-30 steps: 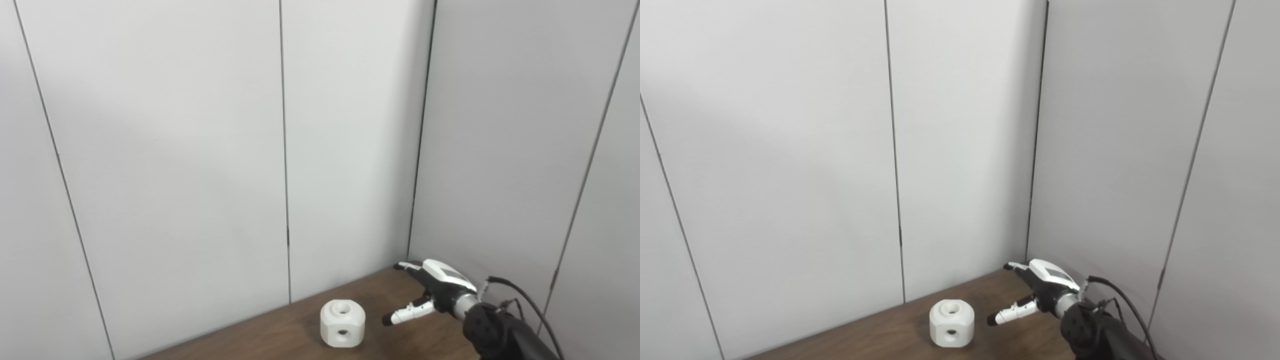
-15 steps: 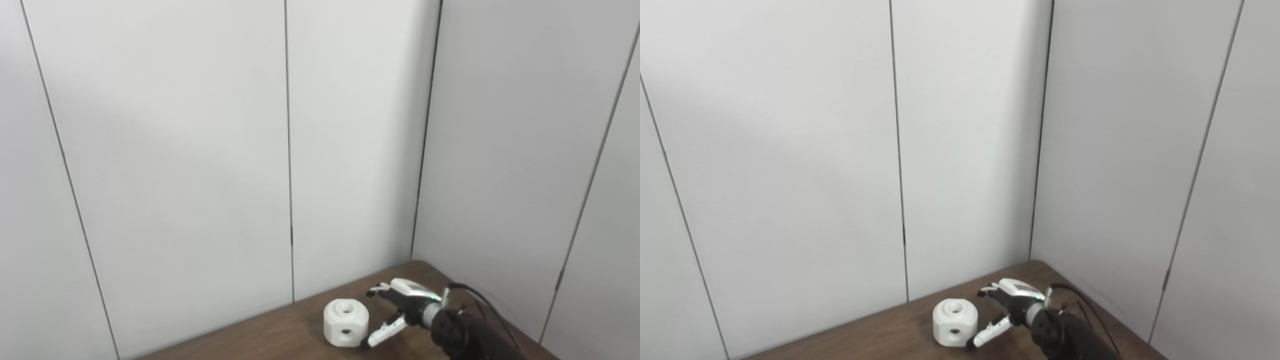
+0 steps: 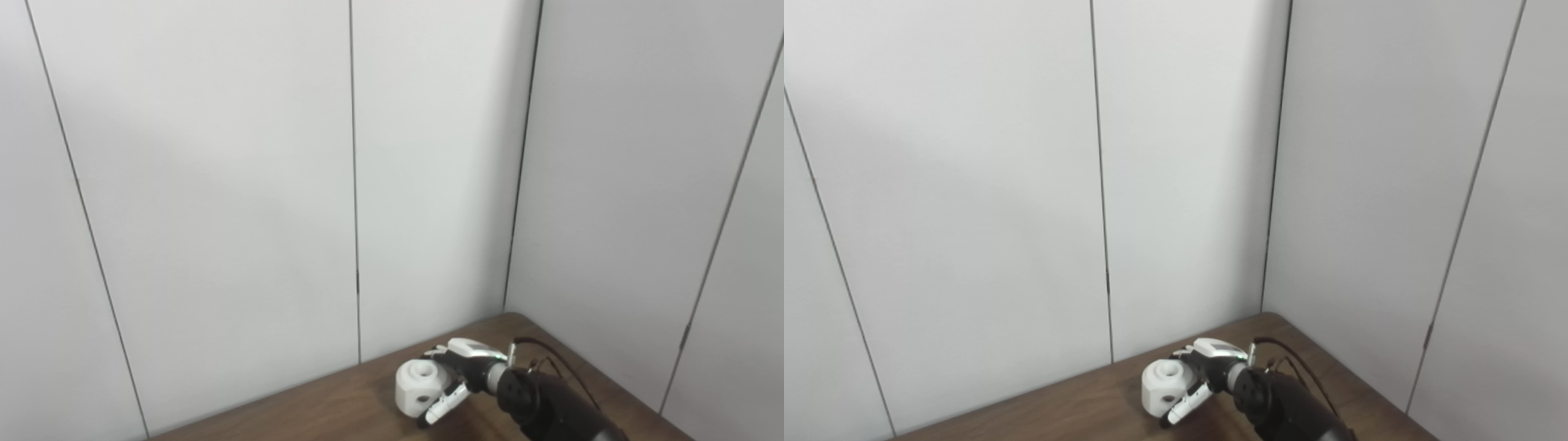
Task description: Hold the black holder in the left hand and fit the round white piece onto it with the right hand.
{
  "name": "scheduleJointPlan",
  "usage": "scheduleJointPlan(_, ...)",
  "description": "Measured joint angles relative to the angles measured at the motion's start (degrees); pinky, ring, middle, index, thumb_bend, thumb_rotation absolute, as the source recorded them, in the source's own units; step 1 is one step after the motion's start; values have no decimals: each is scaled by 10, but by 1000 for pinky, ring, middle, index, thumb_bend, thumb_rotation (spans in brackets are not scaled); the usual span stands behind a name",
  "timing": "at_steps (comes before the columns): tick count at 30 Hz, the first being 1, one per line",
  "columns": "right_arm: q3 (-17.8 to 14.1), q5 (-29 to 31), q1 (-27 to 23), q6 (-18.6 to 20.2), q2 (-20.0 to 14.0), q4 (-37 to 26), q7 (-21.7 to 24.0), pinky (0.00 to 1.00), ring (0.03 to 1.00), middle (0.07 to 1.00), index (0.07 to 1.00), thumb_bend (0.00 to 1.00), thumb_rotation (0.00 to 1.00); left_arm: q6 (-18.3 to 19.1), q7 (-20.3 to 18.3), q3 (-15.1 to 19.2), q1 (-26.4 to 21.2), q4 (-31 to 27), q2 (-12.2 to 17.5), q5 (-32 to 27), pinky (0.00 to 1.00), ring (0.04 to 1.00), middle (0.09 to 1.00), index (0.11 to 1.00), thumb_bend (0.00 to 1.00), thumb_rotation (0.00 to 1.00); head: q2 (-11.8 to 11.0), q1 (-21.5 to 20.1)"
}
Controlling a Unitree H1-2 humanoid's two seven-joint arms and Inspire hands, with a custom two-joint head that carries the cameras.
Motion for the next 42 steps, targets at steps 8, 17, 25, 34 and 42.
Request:
scheduleJointPlan(8, 13, -14, -18, -42, 12, 33, -26, 802, 957, 967, 756, 883, 457, 4, -4, 3, 12, -15, 3, -1, 993, 858, 864, 480, 511, 47, 4, 4)
scheduleJointPlan(17, 20, -58, -20, -108, 32, 71, -158, 758, 875, 861, 483, 501, 145, 4, -5, 5, 17, -17, 4, -8, 997, 861, 868, 480, 511, 48, 6, 7)
scheduleJointPlan(25, 18, -65, -13, -112, 32, 69, -175, 751, 871, 856, 481, 501, 142, 3, -4, 5, 18, -17, 4, -11, 991, 863, 870, 481, 511, 47, 10, 10)
scheduleJointPlan(34, 16, -66, 1, -111, 21, 40, -163, 754, 884, 857, 481, 502, 144, 10, -6, 4, 16, -16, 3, -10, 958, 860, 869, 481, 512, 46, 19, 47)
scheduleJointPlan(42, -1, -62, 17, -109, 11, -58, -131, 737, 893, 850, 482, 502, 146, 33, -12, -2, 14, -27, -3, -7, 875, 847, 860, 482, 515, 45, 33, 107)
